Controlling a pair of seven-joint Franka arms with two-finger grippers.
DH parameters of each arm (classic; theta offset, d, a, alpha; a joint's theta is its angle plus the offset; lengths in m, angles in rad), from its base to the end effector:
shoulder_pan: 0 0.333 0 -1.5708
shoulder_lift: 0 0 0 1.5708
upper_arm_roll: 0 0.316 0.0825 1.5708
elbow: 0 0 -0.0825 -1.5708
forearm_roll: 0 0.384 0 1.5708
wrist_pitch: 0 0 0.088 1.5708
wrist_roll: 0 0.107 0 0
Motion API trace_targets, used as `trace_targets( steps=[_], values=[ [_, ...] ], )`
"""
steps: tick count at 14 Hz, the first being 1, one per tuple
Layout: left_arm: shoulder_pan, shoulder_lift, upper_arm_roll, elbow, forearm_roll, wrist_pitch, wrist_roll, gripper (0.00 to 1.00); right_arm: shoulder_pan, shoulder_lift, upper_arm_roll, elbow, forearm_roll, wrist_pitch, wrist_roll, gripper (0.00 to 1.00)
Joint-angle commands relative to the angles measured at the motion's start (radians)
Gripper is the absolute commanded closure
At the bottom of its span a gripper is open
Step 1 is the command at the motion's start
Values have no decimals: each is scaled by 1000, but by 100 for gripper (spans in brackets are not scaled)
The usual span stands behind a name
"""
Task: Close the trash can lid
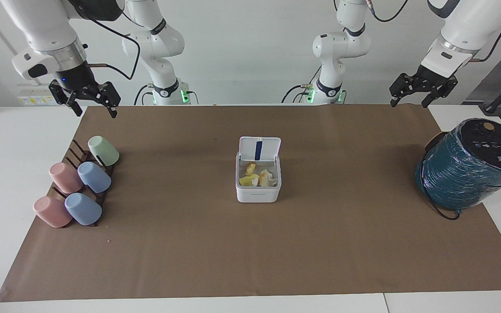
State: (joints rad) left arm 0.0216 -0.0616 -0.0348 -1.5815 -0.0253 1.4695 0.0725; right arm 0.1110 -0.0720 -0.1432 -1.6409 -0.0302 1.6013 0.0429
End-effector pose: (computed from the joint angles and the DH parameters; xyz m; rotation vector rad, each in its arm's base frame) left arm 0.5246 -0.0105 0.6441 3.1131 -0.1363 -0.0775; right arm 0.5346 -0.0233 0.6329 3.1193 -0.1162 0.0496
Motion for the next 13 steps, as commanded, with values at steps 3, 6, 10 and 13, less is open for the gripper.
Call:
trace_targets(
  steps=[3, 6, 10, 13],
  values=[
    [0, -24, -13, -31, 15, 31, -5, 0, -4, -14, 5, -8, -10, -12, -14, 0],
    [-2, -24, -11, -29, 15, 28, -2, 0, -4, -14, 5, -8, -10, -11, -14, 0],
    [-25, -24, -14, -31, 15, 32, -3, 0, -4, -14, 5, -8, -10, -12, -14, 0],
    [-37, -23, -14, -32, 15, 66, -13, 0, -4, -14, 5, -8, -10, -12, -14, 0]
  ],
)
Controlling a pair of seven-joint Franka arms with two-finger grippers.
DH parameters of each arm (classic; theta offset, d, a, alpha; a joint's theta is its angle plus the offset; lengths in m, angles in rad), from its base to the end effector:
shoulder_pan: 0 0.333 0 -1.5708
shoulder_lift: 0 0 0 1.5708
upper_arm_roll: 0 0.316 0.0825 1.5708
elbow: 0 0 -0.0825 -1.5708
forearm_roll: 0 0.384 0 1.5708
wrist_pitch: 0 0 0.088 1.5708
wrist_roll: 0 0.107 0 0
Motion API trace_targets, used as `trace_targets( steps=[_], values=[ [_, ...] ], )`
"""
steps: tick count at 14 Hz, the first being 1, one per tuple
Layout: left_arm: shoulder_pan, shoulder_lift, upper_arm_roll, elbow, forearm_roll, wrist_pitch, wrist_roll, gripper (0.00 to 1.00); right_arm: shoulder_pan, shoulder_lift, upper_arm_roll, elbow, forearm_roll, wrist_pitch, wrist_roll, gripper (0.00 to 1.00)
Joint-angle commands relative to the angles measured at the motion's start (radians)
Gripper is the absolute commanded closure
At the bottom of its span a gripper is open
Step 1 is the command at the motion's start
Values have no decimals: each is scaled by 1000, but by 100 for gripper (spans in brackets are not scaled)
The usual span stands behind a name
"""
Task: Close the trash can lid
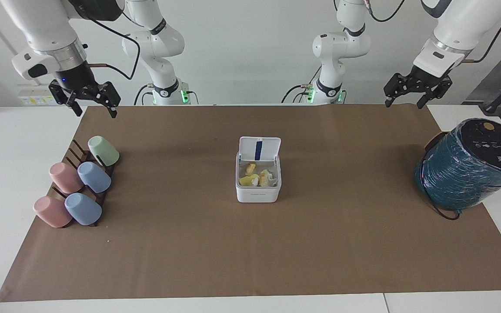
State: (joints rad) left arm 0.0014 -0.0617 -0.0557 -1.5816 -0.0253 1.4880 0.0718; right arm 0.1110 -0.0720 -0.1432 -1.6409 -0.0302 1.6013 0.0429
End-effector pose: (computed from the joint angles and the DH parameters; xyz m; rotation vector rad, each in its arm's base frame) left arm 0.5257 -0.0325 0.6456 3.1128 -0.1989 -0.0496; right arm 0.5346 -0.0233 0.6329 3.1193 -0.1162 0.0496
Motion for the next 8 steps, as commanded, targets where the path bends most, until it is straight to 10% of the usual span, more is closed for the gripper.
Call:
trace_targets(
  steps=[1, 2, 8],
  values=[
    [-18, -23, 5, -34, 15, 72, -27, 0, -4, -14, 5, -8, -10, -12, -14, 0],
    [-36, -23, 4, -40, 15, 96, -42, 0, -4, -14, 5, -8, -10, -11, -14, 0],
    [-185, -69, -12, -174, 15, 286, -55, 89, -4, -14, 5, -8, -10, -11, -14, 0]
  ],
)
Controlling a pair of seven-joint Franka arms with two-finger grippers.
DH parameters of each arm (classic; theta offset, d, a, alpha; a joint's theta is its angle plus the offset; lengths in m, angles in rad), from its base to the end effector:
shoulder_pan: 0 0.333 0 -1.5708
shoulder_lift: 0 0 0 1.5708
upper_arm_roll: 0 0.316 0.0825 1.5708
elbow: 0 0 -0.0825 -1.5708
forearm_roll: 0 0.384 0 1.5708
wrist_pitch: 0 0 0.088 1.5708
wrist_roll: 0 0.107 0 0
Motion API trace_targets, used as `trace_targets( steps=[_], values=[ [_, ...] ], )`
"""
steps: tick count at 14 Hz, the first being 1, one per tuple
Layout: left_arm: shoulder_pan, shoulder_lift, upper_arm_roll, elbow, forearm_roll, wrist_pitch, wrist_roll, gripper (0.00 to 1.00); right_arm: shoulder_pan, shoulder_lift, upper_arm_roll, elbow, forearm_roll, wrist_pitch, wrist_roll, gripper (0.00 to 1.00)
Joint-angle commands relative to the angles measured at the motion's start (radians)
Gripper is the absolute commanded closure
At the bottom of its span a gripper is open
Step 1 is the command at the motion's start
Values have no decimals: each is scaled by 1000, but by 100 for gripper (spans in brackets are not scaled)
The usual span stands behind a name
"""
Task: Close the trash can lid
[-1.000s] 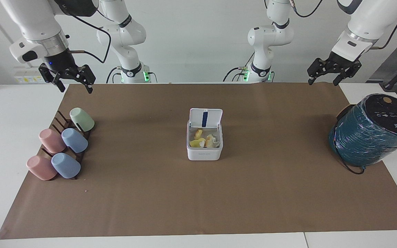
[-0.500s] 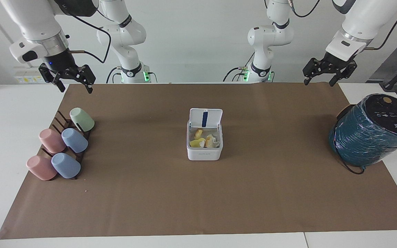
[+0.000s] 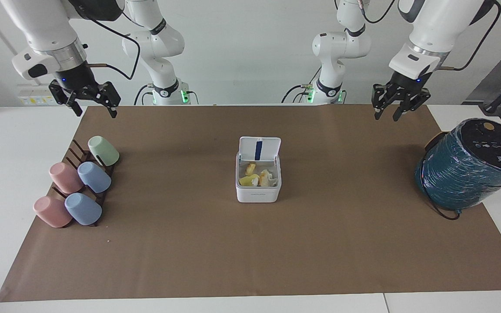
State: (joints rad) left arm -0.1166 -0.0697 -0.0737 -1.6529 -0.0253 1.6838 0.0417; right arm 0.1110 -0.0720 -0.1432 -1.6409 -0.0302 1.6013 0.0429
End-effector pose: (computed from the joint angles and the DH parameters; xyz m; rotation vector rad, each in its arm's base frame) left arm 0.5331 -0.1066 0.6340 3.0897 -0.3577 0.1535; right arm 0.5346 -0.0233 0.6329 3.1193 -0.1162 0.0496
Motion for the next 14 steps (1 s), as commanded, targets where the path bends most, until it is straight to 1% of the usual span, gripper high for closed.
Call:
trace_targets(
  steps=[1, 3, 4, 7, 10, 14],
  values=[
    [-104, -79, 5, -144, 15, 137, -41, 100, -4, -14, 5, -8, -11, -12, -14, 0],
    [-175, -107, 2, -218, 13, 239, -66, 100, -4, -14, 5, -8, -10, -12, -14, 0],
    [-201, -114, 0, -243, 13, 267, -81, 100, -4, -14, 5, -8, -11, -12, -14, 0],
    [-319, -98, 0, -257, 12, 287, -173, 100, -4, -14, 5, -8, -10, -11, -14, 0],
    [-426, -94, 0, -313, 12, 367, -290, 100, -4, -14, 5, -8, -10, -11, -14, 0],
    [-512, -27, 0, -318, 12, 441, -406, 100, -4, -14, 5, -8, -10, -12, -14, 0]
  ],
)
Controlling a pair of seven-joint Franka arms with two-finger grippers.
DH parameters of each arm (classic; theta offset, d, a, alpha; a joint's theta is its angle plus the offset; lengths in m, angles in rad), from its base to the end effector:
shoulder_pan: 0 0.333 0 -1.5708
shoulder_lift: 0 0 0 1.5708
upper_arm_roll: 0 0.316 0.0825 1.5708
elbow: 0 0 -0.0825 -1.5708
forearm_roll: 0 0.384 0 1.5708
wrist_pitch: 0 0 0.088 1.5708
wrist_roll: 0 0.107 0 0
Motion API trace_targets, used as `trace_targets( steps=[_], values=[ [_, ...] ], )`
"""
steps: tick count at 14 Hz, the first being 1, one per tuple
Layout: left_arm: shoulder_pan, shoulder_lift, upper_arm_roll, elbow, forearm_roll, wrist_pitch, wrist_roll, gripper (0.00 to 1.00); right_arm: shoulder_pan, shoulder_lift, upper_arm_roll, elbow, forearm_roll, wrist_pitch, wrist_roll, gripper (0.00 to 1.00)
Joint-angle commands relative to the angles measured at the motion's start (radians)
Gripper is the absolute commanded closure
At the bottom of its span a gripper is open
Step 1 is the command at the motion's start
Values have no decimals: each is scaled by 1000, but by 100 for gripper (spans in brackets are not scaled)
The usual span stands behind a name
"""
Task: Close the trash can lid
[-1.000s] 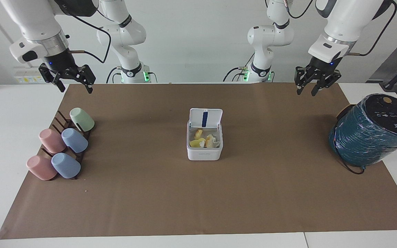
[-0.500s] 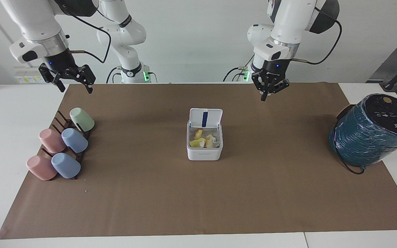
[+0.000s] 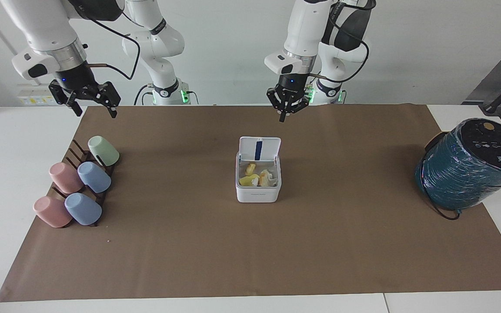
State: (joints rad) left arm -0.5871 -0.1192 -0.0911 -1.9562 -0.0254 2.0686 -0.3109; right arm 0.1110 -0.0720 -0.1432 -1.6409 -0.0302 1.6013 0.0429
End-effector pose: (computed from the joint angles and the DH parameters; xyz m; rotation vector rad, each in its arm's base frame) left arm 0.4237 -0.3457 0.5509 2.9580 -0.5358 0.2980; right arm 0.5346 -0.0233 0.6329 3.1193 -0.1162 0.0496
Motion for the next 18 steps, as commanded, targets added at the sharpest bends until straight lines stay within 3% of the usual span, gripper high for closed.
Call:
trace_targets(
  steps=[1, 14, 18],
  values=[
    [-60, 50, 17, -12, 12, 91, -88, 100, -4, -14, 5, -8, -10, -12, -14, 0],
    [-16, 254, 24, 17, 18, 471, -102, 100, -4, -14, 5, -8, -10, -12, -14, 0],
    [1, 404, 27, 74, 24, 554, -97, 100, -4, -14, 5, -8, -10, -11, -14, 0]
  ],
)
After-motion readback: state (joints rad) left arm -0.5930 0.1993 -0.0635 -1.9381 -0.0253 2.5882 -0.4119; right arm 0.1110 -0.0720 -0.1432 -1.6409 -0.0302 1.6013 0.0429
